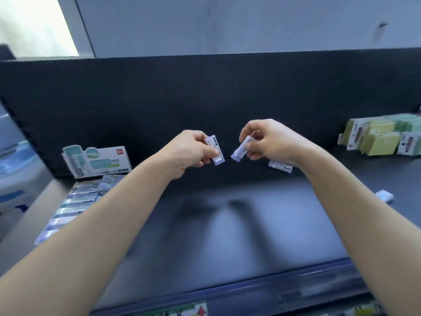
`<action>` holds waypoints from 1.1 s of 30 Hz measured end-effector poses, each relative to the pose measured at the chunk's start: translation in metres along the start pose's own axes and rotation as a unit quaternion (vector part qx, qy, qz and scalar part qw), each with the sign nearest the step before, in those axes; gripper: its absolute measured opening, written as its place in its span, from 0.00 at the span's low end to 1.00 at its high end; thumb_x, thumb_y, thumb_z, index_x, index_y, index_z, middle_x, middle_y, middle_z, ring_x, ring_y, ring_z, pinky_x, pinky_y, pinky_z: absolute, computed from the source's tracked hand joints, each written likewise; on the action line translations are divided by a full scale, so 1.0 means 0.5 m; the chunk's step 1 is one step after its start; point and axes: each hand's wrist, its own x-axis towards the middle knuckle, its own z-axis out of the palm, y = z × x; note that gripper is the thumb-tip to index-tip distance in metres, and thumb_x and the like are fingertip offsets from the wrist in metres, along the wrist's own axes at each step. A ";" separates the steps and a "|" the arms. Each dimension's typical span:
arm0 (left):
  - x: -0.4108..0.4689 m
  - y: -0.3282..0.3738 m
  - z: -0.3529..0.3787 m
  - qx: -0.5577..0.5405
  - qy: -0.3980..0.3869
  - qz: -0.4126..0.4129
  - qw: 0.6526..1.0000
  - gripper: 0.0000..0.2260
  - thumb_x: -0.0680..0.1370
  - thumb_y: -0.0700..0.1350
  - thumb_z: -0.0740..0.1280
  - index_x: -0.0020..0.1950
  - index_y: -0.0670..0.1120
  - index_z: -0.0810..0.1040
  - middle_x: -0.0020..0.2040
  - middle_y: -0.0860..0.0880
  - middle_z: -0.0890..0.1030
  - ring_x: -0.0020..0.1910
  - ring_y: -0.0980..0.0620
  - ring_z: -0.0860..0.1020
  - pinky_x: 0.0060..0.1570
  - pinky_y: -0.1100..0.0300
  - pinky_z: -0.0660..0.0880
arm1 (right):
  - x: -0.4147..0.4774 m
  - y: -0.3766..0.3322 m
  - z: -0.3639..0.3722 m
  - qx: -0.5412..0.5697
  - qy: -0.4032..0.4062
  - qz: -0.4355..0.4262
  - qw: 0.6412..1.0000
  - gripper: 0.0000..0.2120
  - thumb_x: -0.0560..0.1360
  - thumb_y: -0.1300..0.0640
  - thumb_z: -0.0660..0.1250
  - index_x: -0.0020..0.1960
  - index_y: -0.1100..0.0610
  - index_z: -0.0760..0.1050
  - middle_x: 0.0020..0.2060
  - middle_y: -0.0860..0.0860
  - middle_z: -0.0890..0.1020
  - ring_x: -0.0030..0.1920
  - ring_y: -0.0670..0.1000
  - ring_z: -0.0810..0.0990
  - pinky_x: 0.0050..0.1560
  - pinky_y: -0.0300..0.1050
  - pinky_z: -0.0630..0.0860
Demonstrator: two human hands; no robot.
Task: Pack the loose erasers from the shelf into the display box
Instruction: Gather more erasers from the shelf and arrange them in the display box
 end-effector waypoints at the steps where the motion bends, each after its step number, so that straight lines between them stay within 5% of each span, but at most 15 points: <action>1: -0.012 -0.010 -0.025 0.001 0.020 -0.002 1.000 0.06 0.74 0.35 0.68 0.40 0.45 0.74 0.35 0.49 0.78 0.31 0.55 0.74 0.31 0.65 0.70 | 0.005 -0.023 0.017 0.009 -0.010 -0.013 1.000 0.08 0.76 0.67 0.61 0.44 0.56 0.76 0.40 0.56 0.81 0.36 0.50 0.80 0.46 0.46 0.81; 8: -0.126 -0.076 -0.200 0.007 0.151 -0.016 0.988 0.08 0.72 0.33 0.67 0.47 0.45 0.73 0.38 0.45 0.79 0.31 0.51 0.76 0.28 0.64 0.71 | 0.049 -0.173 0.159 0.041 -0.070 -0.122 0.989 0.07 0.75 0.65 0.65 0.51 0.57 0.76 0.36 0.51 0.78 0.34 0.50 0.76 0.43 0.46 0.78; 13: -0.197 -0.120 -0.275 -0.002 0.210 -0.055 0.976 0.06 0.74 0.34 0.67 0.48 0.42 0.74 0.38 0.42 0.79 0.30 0.51 0.76 0.24 0.68 0.72 | 0.070 -0.250 0.261 0.041 -0.132 -0.171 0.976 0.08 0.73 0.67 0.68 0.44 0.55 0.74 0.35 0.51 0.78 0.31 0.46 0.74 0.35 0.38 0.73; 24: -0.232 -0.181 -0.308 0.009 0.235 -0.111 0.966 0.01 0.76 0.36 0.67 0.47 0.39 0.76 0.38 0.45 0.78 0.33 0.53 0.76 0.34 0.65 0.76 | 0.103 -0.283 0.363 -0.068 -0.246 -0.191 0.948 0.12 0.74 0.66 0.67 0.42 0.49 0.76 0.34 0.49 0.77 0.35 0.49 0.73 0.41 0.43 0.72; 33: -0.233 -0.192 -0.297 -0.027 0.232 -0.123 0.964 0.05 0.74 0.33 0.70 0.46 0.38 0.75 0.38 0.44 0.78 0.32 0.51 0.79 0.32 0.66 0.79 | 0.110 -0.281 0.392 -0.128 -0.270 -0.212 0.931 0.12 0.71 0.68 0.68 0.44 0.50 0.79 0.38 0.51 0.79 0.38 0.48 0.75 0.42 0.44 0.76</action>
